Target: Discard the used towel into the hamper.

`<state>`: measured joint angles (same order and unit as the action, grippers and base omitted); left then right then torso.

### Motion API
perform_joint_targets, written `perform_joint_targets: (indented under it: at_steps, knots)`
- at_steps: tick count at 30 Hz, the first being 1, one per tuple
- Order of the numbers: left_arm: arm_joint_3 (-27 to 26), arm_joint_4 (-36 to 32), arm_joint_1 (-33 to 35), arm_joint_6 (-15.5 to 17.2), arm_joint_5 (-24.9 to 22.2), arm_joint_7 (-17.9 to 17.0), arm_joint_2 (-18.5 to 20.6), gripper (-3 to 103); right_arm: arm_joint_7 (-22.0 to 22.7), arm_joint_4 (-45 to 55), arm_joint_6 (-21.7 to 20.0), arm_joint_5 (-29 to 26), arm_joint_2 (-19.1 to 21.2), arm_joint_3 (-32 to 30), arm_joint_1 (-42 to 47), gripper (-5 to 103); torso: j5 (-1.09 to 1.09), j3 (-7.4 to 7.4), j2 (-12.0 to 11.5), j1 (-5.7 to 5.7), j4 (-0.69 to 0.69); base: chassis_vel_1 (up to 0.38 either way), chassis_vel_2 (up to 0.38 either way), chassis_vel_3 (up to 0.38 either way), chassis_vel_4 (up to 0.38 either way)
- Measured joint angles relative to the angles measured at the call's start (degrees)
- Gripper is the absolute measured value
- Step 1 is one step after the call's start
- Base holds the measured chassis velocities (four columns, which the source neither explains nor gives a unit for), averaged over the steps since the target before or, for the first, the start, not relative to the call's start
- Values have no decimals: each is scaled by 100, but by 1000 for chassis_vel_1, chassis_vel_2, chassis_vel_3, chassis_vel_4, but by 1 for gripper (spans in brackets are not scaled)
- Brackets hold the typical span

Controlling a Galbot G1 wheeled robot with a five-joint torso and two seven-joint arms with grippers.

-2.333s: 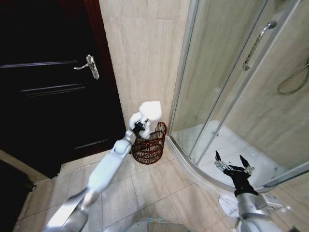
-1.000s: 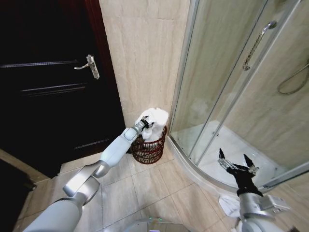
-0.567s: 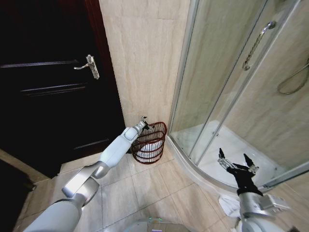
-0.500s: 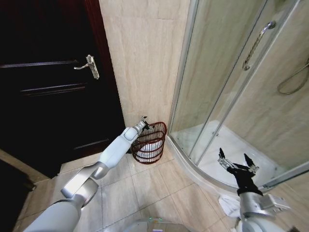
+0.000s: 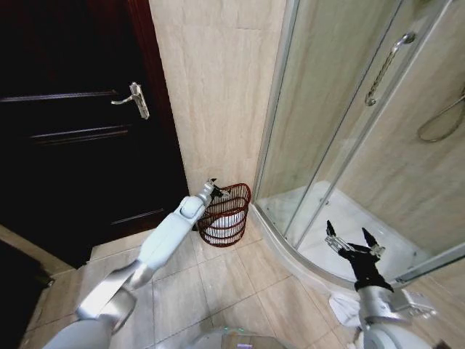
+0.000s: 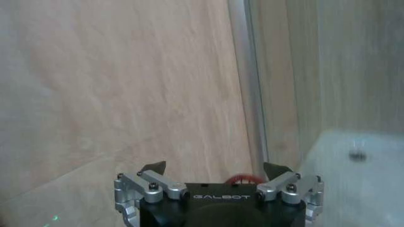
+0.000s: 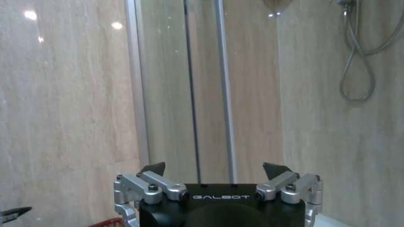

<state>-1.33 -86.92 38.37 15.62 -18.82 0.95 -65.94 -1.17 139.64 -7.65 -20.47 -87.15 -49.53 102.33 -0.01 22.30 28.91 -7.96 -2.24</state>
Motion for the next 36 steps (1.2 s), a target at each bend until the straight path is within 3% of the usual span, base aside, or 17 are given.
perform_joint_targets:
  at_steps: [1,4,5,8,9,13,17,20,28,36]
  knots:
    - [0,0,0,0,0,0,0,100,0,0,0,0,0,0,0,100,0,0,0,0,0,0,0,0,0]
    - [-564,-1088,985,-25,-117,-306,103,100,-18,-30,-26,-70,20,43,-113,100,-2,0,0,0,-2,0,0,0,0]
    - [-564,-1088,985,-25,-117,-306,103,100,-18,-30,-26,-70,20,43,-113,100,-2,0,0,0,-2,0,0,0,0]
    - [-1428,-1969,1976,-116,-5,-526,-50,100,-14,-55,-53,-52,76,39,-143,100,1,-1,0,1,-1,0,0,0,0]
    - [-1428,-1969,1976,-116,-5,-526,-50,100,-14,-55,-53,-52,76,39,-143,100,1,-1,0,1,-1,0,0,0,0]
    - [-2603,-2735,3365,-477,600,-523,-540,100,-33,-83,-50,49,100,-23,-74,100,-1,-1,0,1,0,0,0,0,0]
    - [-3144,-3083,3945,-588,715,-486,-825,100,-46,-82,-51,52,77,-28,-7,100,0,-1,1,1,0,0,0,0,0]
    - [-3606,-3382,4539,-887,796,-405,-1069,100,-90,-117,-30,168,54,-21,27,100,0,0,1,1,-1,0,0,0,0]
    - [-4125,-3708,5345,-1388,752,-293,-1086,100,-106,-196,47,384,31,-8,90,100,1,0,1,1,0,0,0,0,0]
    - [-4037,-3955,5465,-1306,334,-215,-1061,100,-55,-216,48,397,90,2,75,100,1,0,1,1,0,0,0,0,0]
